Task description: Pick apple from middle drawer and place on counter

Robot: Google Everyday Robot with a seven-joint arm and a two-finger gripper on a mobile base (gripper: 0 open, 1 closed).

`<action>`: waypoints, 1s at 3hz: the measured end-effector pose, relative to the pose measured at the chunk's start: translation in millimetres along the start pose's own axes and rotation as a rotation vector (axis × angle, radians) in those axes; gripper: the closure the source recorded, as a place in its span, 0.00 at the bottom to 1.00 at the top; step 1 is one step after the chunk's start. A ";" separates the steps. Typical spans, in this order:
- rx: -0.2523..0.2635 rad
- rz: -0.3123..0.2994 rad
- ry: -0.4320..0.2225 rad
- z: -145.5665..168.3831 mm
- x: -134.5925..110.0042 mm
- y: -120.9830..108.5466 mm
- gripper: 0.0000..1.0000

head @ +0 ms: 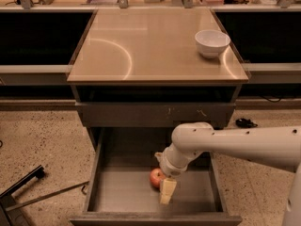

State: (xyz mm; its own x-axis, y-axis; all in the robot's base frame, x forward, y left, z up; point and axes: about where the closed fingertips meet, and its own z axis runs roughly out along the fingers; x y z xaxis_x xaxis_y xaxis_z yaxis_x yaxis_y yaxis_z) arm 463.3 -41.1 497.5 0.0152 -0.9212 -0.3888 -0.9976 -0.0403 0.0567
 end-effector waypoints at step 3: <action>0.188 0.143 0.060 29.1 34.1 -53.4 0.00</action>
Offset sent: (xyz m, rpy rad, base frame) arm 0.0969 -0.0381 -0.0558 -0.0756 -0.1805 -0.3035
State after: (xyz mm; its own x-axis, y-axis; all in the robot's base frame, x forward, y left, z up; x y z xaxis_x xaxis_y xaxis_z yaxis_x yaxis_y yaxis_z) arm 515.1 -59.1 454.5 -0.1290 -0.9338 -0.3337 -0.9849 0.1598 -0.0666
